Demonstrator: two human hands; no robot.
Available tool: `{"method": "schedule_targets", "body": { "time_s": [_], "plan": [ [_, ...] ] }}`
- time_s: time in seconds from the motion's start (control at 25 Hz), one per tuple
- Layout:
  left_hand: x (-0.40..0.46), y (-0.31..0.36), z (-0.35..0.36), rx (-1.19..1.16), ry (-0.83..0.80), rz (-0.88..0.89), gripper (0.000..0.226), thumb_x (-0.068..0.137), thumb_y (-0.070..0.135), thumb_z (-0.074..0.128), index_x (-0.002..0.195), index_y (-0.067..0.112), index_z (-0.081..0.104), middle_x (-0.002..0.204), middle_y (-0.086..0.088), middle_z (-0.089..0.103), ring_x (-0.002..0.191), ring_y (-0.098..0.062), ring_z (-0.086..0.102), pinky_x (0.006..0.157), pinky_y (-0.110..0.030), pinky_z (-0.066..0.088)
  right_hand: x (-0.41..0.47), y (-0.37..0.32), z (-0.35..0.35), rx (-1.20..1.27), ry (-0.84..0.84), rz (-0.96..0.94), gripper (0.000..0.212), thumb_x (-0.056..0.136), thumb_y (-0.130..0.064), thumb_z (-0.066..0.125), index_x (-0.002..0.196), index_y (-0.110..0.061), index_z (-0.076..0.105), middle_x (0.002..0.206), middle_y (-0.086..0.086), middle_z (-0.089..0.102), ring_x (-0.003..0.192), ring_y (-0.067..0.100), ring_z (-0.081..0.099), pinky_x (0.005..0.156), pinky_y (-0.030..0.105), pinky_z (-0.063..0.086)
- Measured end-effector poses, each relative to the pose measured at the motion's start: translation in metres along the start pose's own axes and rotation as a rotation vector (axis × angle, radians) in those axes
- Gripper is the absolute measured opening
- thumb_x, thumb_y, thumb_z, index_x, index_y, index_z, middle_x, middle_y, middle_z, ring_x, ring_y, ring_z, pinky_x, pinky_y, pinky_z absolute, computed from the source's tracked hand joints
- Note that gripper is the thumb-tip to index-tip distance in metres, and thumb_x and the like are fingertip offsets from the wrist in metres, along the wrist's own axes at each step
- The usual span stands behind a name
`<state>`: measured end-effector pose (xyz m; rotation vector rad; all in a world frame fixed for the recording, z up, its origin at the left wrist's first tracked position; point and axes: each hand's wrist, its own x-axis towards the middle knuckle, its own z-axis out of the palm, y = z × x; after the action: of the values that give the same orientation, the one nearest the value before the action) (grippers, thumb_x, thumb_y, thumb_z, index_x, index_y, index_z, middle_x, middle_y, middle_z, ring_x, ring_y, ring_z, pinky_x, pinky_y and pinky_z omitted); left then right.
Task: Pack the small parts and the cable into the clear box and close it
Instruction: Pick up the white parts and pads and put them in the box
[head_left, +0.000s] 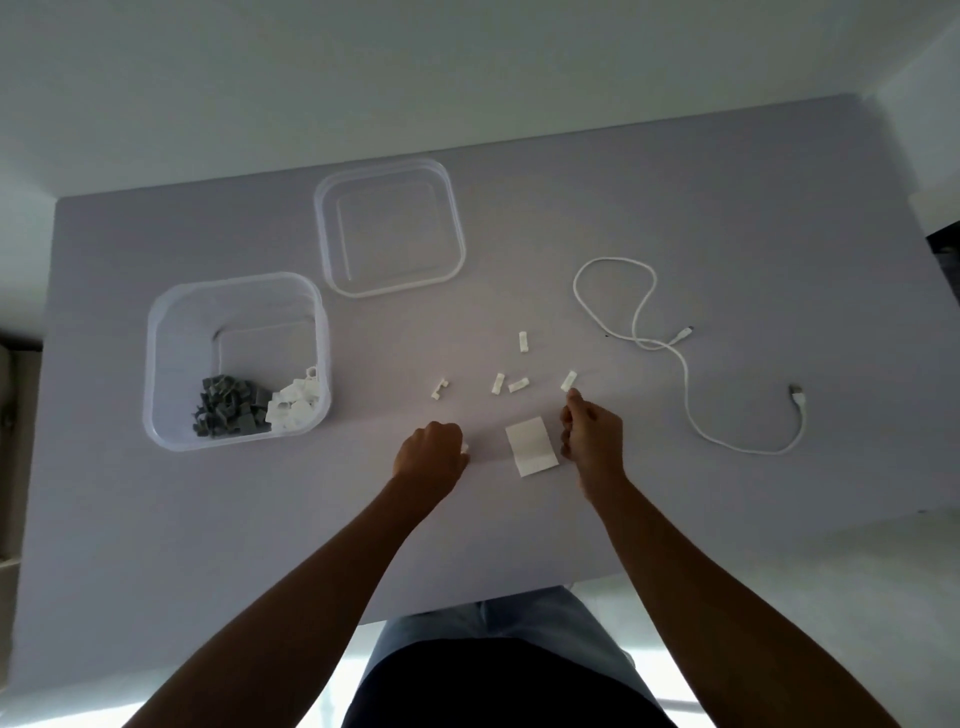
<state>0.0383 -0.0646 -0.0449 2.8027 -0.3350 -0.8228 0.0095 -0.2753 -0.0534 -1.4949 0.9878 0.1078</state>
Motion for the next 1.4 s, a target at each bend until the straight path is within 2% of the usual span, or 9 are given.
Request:
{"method": "schedule_targets", "body": {
  "time_s": [0.24, 0.4, 0.52, 0.68, 0.88, 1.04, 1.16, 1.28, 1.4],
  "plan": [
    [0.009, 0.012, -0.002, -0.314, -0.102, -0.119, 0.027, 0.09, 0.033, 0.057, 0.082, 0.007, 0.06, 0.083, -0.011, 0.063, 0.077, -0.029, 0.061, 0.058, -0.029, 0.041, 0.031, -0.013, -0.008, -0.49, 0.142, -0.38, 0.024, 0.093, -0.024, 0.064, 0.087, -0.003, 0.073, 0.085, 0.012, 0.074, 0.077, 0.023, 0.065, 0.07, 0.025, 0.041],
    [0.019, 0.02, -0.03, -1.205, -0.328, -0.339, 0.025, 0.084, 0.026, 0.042, 0.06, 0.019, 0.044, 0.058, -0.001, 0.029, 0.046, -0.015, 0.026, 0.045, -0.022, 0.017, 0.045, -0.012, -0.007, -0.579, 0.094, -0.418, 0.02, 0.088, -0.022, 0.067, 0.098, -0.005, 0.073, 0.098, 0.012, 0.073, 0.091, 0.026, 0.066, 0.079, 0.024, 0.043],
    [0.022, 0.017, -0.05, -1.536, -0.443, -0.229, 0.018, 0.077, 0.022, 0.034, 0.06, 0.018, 0.037, 0.063, -0.002, 0.015, 0.049, -0.013, 0.012, 0.045, -0.021, 0.01, 0.049, -0.012, -0.002, -0.64, 0.088, -0.415, 0.018, 0.088, -0.022, 0.066, 0.096, -0.006, 0.071, 0.093, 0.013, 0.068, 0.087, 0.029, 0.063, 0.076, 0.032, 0.044],
    [0.03, 0.017, -0.066, -1.655, -0.455, -0.142, 0.015, 0.075, 0.021, 0.029, 0.067, 0.013, 0.039, 0.064, -0.004, 0.025, 0.052, -0.014, 0.013, 0.044, -0.02, 0.013, 0.052, -0.011, 0.005, -0.683, 0.06, -0.399, 0.014, 0.088, -0.017, 0.063, 0.093, -0.007, 0.071, 0.092, 0.013, 0.067, 0.089, 0.031, 0.063, 0.074, 0.033, 0.045],
    [0.04, 0.02, -0.074, -1.681, -0.4, -0.143, 0.023, 0.077, 0.025, 0.033, 0.068, 0.011, 0.049, 0.063, -0.007, 0.041, 0.055, -0.018, 0.012, 0.045, -0.021, 0.016, 0.054, -0.013, 0.006, -0.668, -0.016, -0.391, 0.014, 0.083, -0.012, 0.063, 0.096, -0.01, 0.068, 0.099, 0.009, 0.066, 0.091, 0.027, 0.063, 0.078, 0.032, 0.046],
    [0.049, 0.024, -0.074, -1.585, -0.402, -0.257, 0.04, 0.091, 0.043, 0.041, 0.064, 0.014, 0.048, 0.055, -0.002, 0.031, 0.049, -0.014, 0.019, 0.044, -0.021, 0.015, 0.055, -0.011, 0.006, -0.62, -0.074, -0.446, 0.019, 0.085, -0.02, 0.067, 0.102, -0.013, 0.066, 0.105, 0.005, 0.066, 0.095, 0.021, 0.062, 0.08, 0.026, 0.043],
    [0.053, 0.024, -0.069, -1.335, -0.373, -0.385, 0.045, 0.093, 0.048, 0.05, 0.06, 0.019, 0.042, 0.054, 0.002, 0.026, 0.047, -0.013, 0.02, 0.044, -0.021, 0.015, 0.058, -0.015, 0.011, -0.62, -0.05, -0.408, 0.018, 0.084, -0.029, 0.068, 0.096, -0.016, 0.064, 0.101, 0.002, 0.064, 0.09, 0.018, 0.06, 0.077, 0.027, 0.042],
    [0.059, 0.017, -0.063, -1.101, -0.141, -0.469, 0.039, 0.092, 0.039, 0.056, 0.064, 0.014, 0.047, 0.053, -0.001, 0.035, 0.044, -0.016, 0.03, 0.047, -0.023, 0.02, 0.062, -0.018, 0.014, -0.574, -0.02, -0.417, 0.019, 0.082, -0.029, 0.072, 0.09, -0.017, 0.059, 0.092, 0.001, 0.062, 0.082, 0.018, 0.057, 0.073, 0.03, 0.045],
    [0.063, 0.001, -0.058, -0.573, 0.095, -0.366, 0.032, 0.094, 0.037, 0.053, 0.083, 0.007, 0.057, 0.074, -0.007, 0.06, 0.07, -0.026, 0.057, 0.062, -0.031, 0.041, 0.066, -0.015, 0.013, -0.603, -0.029, -0.466, 0.018, 0.085, -0.025, 0.071, 0.098, -0.014, 0.064, 0.095, 0.002, 0.062, 0.082, 0.015, 0.056, 0.074, 0.025, 0.041]
  ]
}}
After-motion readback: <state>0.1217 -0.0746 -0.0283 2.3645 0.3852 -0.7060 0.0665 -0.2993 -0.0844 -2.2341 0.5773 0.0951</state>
